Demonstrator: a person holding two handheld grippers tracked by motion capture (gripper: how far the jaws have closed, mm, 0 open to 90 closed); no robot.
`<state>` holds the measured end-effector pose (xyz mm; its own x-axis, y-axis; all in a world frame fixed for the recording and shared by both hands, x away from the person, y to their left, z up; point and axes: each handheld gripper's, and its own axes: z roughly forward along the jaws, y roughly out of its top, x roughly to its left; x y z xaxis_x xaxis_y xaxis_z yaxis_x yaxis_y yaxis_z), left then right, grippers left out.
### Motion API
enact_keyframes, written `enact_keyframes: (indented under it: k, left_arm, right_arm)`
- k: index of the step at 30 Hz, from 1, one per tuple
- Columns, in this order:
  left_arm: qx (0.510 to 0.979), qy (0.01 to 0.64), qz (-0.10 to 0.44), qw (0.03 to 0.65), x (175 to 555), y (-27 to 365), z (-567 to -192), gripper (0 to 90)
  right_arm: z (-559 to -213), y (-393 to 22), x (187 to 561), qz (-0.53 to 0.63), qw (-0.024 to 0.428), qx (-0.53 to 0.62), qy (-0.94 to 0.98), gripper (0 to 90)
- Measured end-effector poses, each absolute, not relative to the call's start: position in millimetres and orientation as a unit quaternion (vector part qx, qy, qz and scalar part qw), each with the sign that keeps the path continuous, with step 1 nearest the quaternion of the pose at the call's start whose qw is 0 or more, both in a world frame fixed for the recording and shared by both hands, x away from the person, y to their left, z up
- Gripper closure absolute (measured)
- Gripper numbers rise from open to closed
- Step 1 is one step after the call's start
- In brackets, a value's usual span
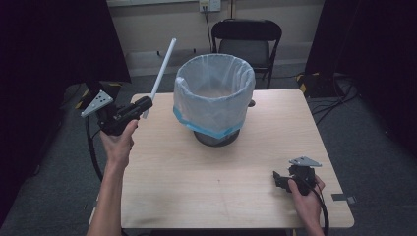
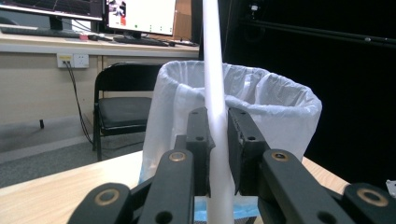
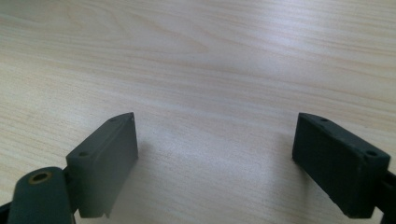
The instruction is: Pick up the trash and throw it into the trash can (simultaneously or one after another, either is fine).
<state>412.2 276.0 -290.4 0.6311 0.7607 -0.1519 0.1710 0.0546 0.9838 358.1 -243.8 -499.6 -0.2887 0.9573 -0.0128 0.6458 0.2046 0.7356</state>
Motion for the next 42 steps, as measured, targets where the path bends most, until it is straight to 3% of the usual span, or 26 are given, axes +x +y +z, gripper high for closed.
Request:
enact_keyframes:
  k: [42]
  left_arm:
    - [0.678, 0.274, 0.202, 0.651, 451, 199, -234, 80.0]
  right_arm:
    - [-500, -244, 358, 0.319, 0.245, 0.544, 0.737, 13.4]
